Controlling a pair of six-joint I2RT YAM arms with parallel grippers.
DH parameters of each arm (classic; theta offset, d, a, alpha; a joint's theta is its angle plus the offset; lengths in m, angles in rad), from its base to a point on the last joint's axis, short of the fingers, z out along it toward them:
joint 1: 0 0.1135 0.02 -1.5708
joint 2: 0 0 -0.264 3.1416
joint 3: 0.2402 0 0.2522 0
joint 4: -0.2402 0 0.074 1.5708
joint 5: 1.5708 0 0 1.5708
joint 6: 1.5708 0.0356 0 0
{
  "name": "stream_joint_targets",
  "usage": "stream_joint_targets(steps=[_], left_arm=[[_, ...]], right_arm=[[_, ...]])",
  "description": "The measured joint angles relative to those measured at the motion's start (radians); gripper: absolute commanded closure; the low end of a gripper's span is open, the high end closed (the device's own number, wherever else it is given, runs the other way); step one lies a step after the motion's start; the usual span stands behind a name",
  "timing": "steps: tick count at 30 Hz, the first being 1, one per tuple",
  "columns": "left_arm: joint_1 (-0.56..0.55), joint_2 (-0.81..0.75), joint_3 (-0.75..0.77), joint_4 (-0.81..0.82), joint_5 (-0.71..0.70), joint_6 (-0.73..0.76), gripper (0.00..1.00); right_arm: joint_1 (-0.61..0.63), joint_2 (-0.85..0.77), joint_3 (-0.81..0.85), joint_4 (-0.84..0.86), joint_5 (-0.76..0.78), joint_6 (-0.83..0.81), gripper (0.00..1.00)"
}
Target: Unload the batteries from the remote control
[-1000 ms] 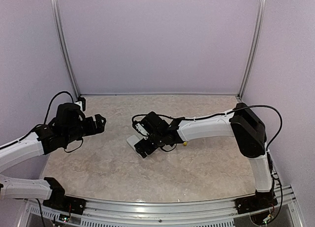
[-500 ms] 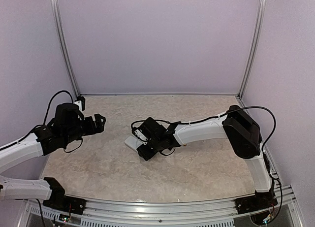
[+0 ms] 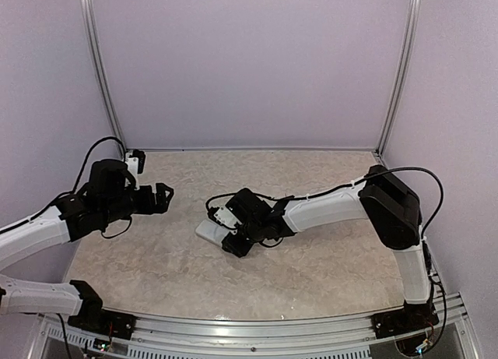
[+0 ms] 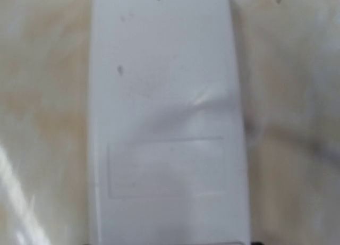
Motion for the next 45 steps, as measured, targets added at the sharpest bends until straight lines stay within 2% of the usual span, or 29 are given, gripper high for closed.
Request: stream_joint_targets(steps=[6,11,18,24,28,35,45], left_arm=[[-0.049,0.013,0.011,0.034,0.04,0.115,0.01],[-0.133,0.04,0.021,0.08,0.14,0.358,0.01],[-0.146,0.13,0.114,-0.018,0.431,0.819,0.04],[-0.095,0.143,0.114,-0.044,0.648,1.037,0.1],[-0.102,0.203,0.131,-0.049,0.724,1.125,0.12],[-0.123,0.382,0.215,-0.063,0.743,1.193,0.13],[-0.132,0.464,0.295,-0.074,0.761,1.25,0.13]], right_arm=[[-0.028,-0.117,-0.152,-0.023,-0.069,-0.099,0.66],[-0.061,-0.222,-0.277,-0.055,-0.111,-0.164,0.65],[-0.088,-0.366,-0.458,-0.034,-0.135,-0.232,0.66],[-0.091,-0.436,-0.489,-0.024,-0.143,-0.266,0.66],[-0.091,-0.492,-0.489,-0.013,-0.157,-0.285,0.67],[-0.087,-0.57,-0.489,-0.016,-0.18,-0.311,0.67],[-0.04,-0.596,-0.474,-0.047,-0.19,-0.34,0.67]])
